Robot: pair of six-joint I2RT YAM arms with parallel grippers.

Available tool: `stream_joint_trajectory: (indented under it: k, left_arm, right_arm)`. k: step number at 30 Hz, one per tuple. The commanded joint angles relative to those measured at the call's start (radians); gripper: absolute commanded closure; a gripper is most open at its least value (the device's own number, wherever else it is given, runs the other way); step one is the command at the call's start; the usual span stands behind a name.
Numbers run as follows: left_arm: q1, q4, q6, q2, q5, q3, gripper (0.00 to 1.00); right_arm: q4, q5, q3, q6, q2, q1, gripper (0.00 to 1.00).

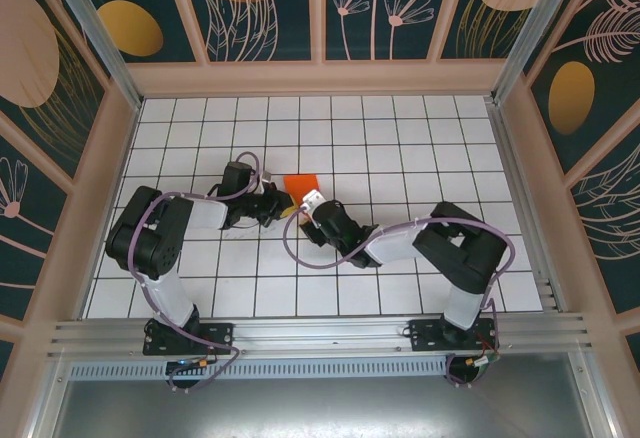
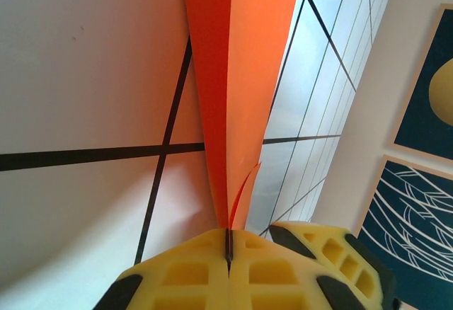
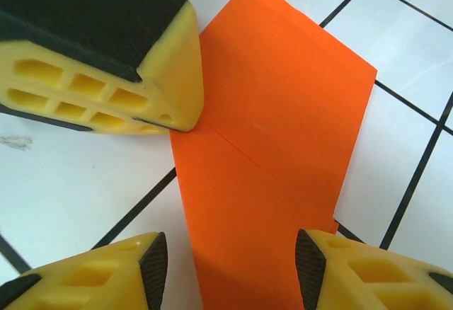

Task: Fold a paper plane with a square sheet of paper (pick it up from the middle)
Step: Fold the wing for the fifth time at the center of the table.

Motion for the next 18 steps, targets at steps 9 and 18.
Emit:
stream_joint_trajectory:
  k: [9,18]
  left_arm:
    - [-0.006,0.002,-0.011,-0.029,0.005,0.021,0.94]
    - [-0.006,-0.022,-0.007,-0.043,-0.021,0.022,0.9]
  right_arm:
    - [0.104,0.051,0.059,-0.147,0.107,0.006,0.53]
    - [0.132,0.058,0.061,-0.182,0.133,0.007,0.71]
